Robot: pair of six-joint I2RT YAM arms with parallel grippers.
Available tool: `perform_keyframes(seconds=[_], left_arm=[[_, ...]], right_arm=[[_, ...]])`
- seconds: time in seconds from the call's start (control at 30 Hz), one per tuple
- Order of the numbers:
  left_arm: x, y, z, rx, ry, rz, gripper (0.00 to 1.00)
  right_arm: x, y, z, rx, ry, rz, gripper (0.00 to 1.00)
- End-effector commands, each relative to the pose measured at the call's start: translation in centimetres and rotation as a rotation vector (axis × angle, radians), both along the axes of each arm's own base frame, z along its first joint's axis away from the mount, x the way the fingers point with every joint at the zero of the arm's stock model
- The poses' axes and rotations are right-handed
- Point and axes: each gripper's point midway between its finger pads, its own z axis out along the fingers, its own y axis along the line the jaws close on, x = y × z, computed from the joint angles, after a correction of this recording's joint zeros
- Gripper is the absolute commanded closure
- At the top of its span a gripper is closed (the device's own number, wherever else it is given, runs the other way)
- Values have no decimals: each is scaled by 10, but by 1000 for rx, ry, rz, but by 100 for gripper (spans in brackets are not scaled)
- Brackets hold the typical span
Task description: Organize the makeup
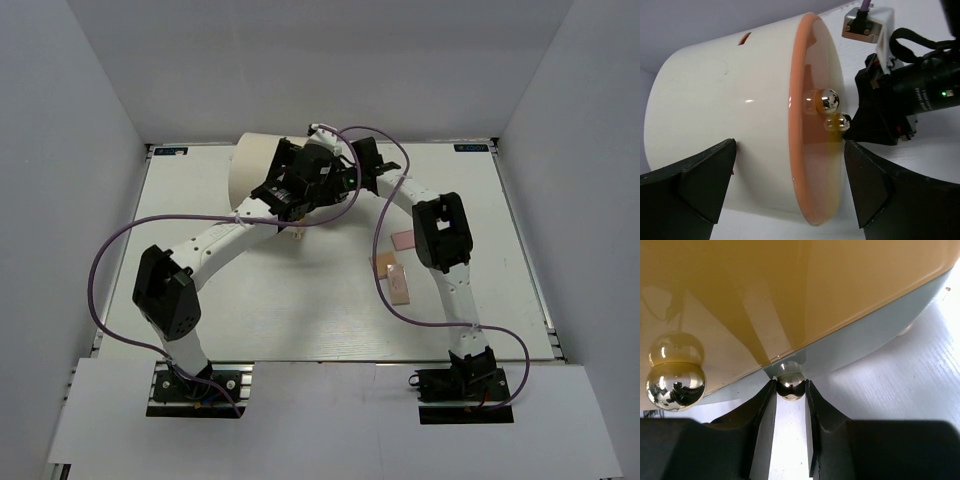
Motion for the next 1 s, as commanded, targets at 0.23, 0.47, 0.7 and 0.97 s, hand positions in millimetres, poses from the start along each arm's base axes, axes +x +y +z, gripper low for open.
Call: perform_keyframes(seconds=[0.23, 0.47, 0.7, 0.97], left_arm=[[-3, 19, 16, 36, -27, 106, 2], [-2, 24, 9, 48, -6, 120, 2], [1, 26, 4, 22, 6, 148, 2], [5, 28, -2, 21, 20, 164, 2]], right_arm=[[-14, -43, -17, -65, 57, -54, 88], [-14, -73, -22, -81, 47, -79, 88], [-20, -90, -26, -94, 52, -85, 88], [-25, -116, -36, -121, 68, -108, 88]])
